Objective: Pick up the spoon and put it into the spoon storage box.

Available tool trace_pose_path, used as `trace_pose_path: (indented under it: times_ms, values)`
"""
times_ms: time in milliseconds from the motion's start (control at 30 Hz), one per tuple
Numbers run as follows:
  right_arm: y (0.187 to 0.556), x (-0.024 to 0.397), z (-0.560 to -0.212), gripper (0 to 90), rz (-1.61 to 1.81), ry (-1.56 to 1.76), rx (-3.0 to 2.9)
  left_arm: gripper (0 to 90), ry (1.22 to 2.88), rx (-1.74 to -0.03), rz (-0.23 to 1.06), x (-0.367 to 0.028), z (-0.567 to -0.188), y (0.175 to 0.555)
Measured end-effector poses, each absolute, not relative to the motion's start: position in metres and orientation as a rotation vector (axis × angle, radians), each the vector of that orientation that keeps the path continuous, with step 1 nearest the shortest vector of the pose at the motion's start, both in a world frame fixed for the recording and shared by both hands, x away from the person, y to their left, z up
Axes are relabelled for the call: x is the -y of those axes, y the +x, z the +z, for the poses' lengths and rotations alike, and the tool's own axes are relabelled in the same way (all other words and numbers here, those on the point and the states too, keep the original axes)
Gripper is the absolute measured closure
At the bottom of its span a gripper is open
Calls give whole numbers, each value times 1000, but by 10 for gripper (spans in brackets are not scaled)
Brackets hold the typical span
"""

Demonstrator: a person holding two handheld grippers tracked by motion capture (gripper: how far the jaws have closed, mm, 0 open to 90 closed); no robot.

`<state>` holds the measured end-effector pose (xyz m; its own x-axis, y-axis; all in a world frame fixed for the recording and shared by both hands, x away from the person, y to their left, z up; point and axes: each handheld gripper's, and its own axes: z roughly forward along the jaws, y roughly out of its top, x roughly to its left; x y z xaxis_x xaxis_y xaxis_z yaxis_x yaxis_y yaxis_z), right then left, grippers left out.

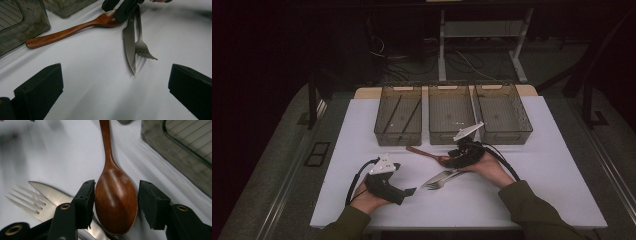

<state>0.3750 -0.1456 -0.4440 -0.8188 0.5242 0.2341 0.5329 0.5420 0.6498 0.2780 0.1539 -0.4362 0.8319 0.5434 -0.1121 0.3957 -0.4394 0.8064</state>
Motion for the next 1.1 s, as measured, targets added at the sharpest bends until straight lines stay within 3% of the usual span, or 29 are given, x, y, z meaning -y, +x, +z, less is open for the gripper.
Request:
trace_pose_path:
  times_ms: [300,1100]
  values:
    - [372,143,-445,524,-1141,-912,2797,0,2088,-687,198,-154,-436,278]
    - [365,138,-444,804,-1159,-825,2815,0,2088,-679,200,-154,-437,278]
